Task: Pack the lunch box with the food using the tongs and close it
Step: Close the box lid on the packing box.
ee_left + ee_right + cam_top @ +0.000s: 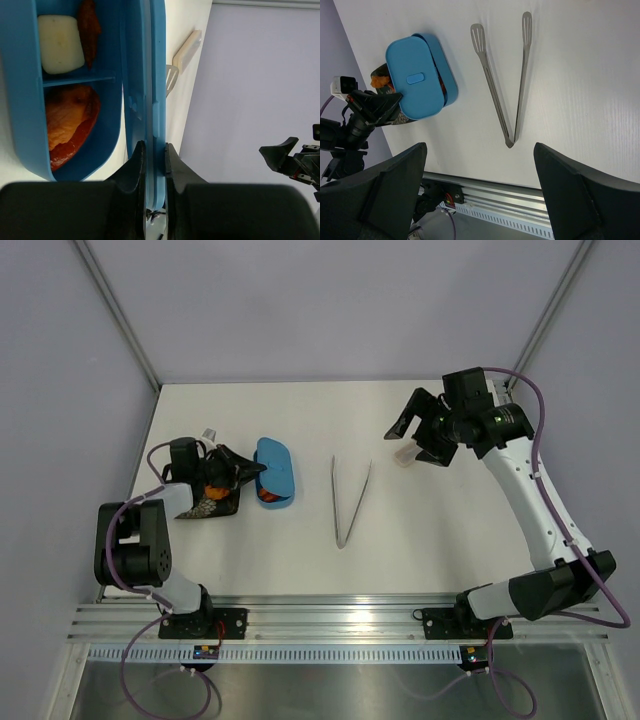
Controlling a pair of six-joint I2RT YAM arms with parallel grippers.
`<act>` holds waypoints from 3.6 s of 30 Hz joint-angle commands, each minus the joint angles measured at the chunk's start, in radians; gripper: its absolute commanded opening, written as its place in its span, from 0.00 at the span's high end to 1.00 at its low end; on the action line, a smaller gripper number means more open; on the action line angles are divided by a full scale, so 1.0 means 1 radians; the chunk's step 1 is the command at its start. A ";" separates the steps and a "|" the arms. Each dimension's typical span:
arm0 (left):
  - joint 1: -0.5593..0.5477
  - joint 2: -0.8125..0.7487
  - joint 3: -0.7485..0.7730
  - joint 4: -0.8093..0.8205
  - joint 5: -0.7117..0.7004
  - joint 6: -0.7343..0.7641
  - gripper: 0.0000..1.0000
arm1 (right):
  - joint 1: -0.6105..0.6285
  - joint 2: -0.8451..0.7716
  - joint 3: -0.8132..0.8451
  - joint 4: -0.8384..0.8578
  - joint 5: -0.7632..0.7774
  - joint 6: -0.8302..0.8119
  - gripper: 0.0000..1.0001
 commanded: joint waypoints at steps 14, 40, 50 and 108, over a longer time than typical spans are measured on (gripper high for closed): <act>0.006 0.076 0.001 0.081 0.007 0.055 1.00 | 0.001 0.047 0.062 0.023 -0.019 -0.035 0.04; 0.006 0.039 0.088 -0.221 -0.101 0.236 0.56 | 0.001 0.103 0.103 0.046 -0.056 -0.059 0.04; 0.006 -0.002 0.134 -0.353 -0.154 0.306 0.51 | 0.001 0.091 0.092 0.046 -0.055 -0.057 0.04; -0.303 0.139 0.443 -0.798 -0.671 0.599 1.00 | 0.001 0.041 0.023 0.055 -0.073 -0.034 0.04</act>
